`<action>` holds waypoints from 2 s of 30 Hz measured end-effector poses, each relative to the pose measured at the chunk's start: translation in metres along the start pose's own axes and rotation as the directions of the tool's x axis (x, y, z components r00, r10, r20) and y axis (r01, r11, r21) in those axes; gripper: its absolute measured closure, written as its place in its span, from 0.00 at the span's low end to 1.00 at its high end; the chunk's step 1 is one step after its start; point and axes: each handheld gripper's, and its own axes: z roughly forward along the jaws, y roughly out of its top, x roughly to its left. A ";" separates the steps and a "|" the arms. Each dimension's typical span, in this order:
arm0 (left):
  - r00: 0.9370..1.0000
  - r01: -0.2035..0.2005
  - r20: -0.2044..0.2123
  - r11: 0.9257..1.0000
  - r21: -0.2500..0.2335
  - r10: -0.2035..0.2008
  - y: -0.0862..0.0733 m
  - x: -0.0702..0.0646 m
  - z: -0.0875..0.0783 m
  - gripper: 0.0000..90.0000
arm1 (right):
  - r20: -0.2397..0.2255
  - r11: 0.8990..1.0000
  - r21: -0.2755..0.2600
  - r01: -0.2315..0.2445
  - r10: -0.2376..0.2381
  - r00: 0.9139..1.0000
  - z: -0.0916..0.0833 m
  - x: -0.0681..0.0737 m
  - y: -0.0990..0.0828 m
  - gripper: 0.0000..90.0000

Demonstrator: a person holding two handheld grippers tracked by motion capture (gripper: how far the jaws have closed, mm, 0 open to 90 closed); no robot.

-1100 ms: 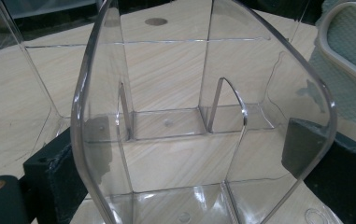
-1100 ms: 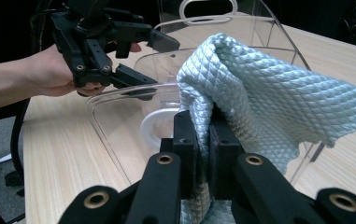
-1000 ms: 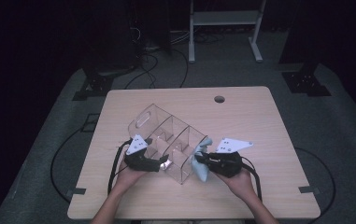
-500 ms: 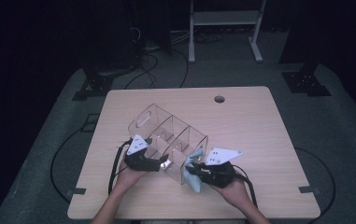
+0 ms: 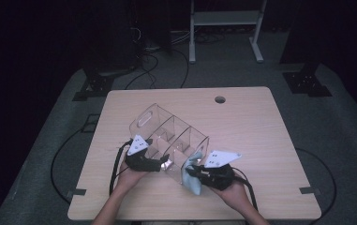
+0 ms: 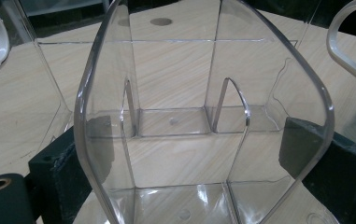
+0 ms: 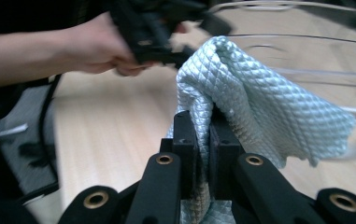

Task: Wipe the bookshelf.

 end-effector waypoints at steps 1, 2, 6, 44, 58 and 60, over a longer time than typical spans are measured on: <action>1.000 0.003 0.000 1.000 -0.001 -0.003 0.000 0.000 0.000 0.07 | 0.007 1.000 -0.007 -0.013 0.013 1.000 -0.001 -0.005 -0.002 0.93; 1.000 0.003 -0.002 1.000 -0.003 -0.003 0.000 0.000 0.001 0.07 | 0.008 1.000 -0.010 -0.029 0.029 1.000 -0.002 -0.008 -0.003 0.93; 1.000 0.010 -0.004 1.000 -0.010 -0.010 -0.001 0.000 0.001 0.07 | -0.001 1.000 0.005 -0.022 0.022 1.000 0.004 0.002 -0.003 0.93; 1.000 -0.005 0.017 1.000 0.000 0.005 -0.001 0.003 -0.002 0.07 | 0.096 0.999 0.019 -0.038 0.036 0.995 0.002 -0.019 -0.008 0.93; 1.000 -0.001 0.027 1.000 -0.004 0.001 -0.002 0.005 -0.004 0.07 | 0.050 0.999 0.006 -0.043 0.043 0.998 0.006 -0.016 -0.008 0.93; 1.000 -0.004 0.028 1.000 -0.003 0.004 -0.002 0.005 -0.004 0.07 | 0.055 0.998 0.002 -0.058 0.058 0.997 0.005 -0.022 -0.008 0.93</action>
